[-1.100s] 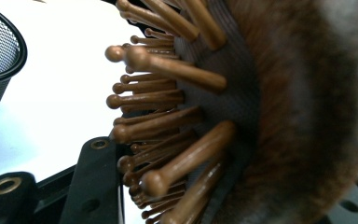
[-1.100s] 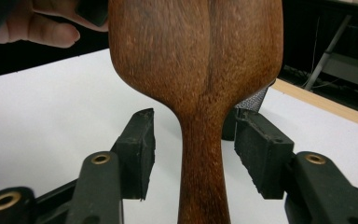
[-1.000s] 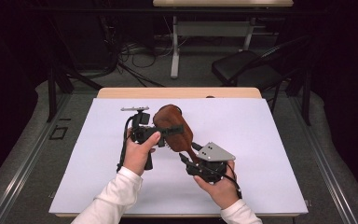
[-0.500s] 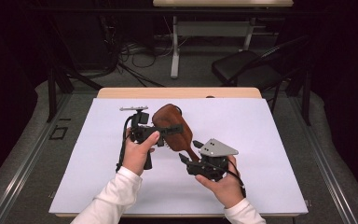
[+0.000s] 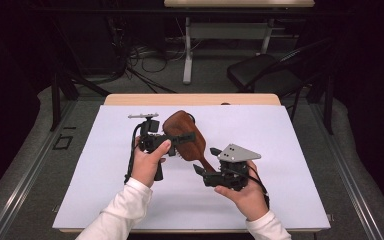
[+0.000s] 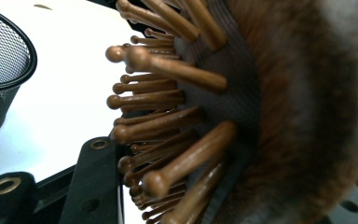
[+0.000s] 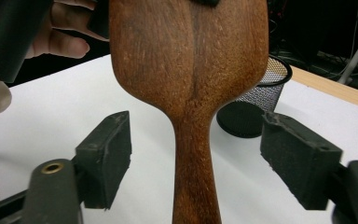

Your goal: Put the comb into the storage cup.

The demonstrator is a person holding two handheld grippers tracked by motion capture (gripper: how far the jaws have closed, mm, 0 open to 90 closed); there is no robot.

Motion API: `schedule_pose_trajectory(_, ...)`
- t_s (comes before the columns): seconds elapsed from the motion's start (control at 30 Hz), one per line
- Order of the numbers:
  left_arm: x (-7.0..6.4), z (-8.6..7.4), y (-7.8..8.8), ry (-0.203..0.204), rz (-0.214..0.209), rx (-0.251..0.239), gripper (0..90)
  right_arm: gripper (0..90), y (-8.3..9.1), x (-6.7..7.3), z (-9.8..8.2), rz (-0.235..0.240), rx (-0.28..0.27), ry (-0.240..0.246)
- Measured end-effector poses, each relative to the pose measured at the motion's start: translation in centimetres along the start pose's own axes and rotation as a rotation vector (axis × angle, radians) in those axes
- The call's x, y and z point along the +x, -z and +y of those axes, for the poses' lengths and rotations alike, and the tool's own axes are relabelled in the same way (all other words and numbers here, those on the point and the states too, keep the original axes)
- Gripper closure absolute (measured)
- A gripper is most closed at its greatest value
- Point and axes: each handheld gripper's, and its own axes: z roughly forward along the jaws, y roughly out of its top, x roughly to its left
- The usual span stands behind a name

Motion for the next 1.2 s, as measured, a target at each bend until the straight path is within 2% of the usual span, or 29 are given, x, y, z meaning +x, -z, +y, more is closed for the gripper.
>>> schedule_pose_trajectory(0.17,0.1,0.1,0.1,-0.006,0.008,-0.002,50.4,16.5,0.0,0.0,0.1,-0.011,0.006,0.022)
schedule_pose_trajectory(0.27,0.2,0.1,0.2,-0.009,0.011,-0.005,50.4,15.2,0.2,-0.1,0.1,-0.025,0.006,0.027)
schedule_pose_trajectory(0.43,0.3,0.2,0.2,-0.010,0.014,-0.012,50.4,14.8,0.4,-0.1,0.2,-0.022,0.013,0.045)
schedule_pose_trajectory(0.47,0.3,0.2,0.2,-0.014,0.015,-0.011,50.4,14.7,0.4,-0.2,0.2,-0.022,0.018,0.056)
schedule_pose_trajectory(0.53,0.3,0.2,0.2,-0.014,0.014,-0.008,50.3,14.4,0.4,-0.1,0.0,-0.046,0.041,0.111)
schedule_pose_trajectory(0.57,0.4,0.2,0.2,-0.015,0.013,-0.007,50.3,14.4,0.4,-0.1,0.0,-0.049,0.050,0.113)
schedule_pose_trajectory(0.7,0.4,0.2,0.1,-0.015,0.014,-0.001,50.3,14.2,0.6,-0.2,0.1,-0.032,0.031,0.077)
schedule_pose_trajectory(0.87,0.5,0.2,0.2,-0.011,0.017,-0.004,50.3,9.7,1.1,-0.4,0.3,-0.003,0.017,0.041)
schedule_pose_trajectory(1.03,0.5,0.3,0.3,-0.007,0.016,-0.010,50.2,0.0,1.3,-0.8,0.4,0.016,0.020,0.002)
schedule_pose_trajectory(1.2,0.7,0.4,0.3,-0.008,0.019,-0.013,50.3,0.0,1.7,-1.4,0.5,0.000,0.011,-0.029)
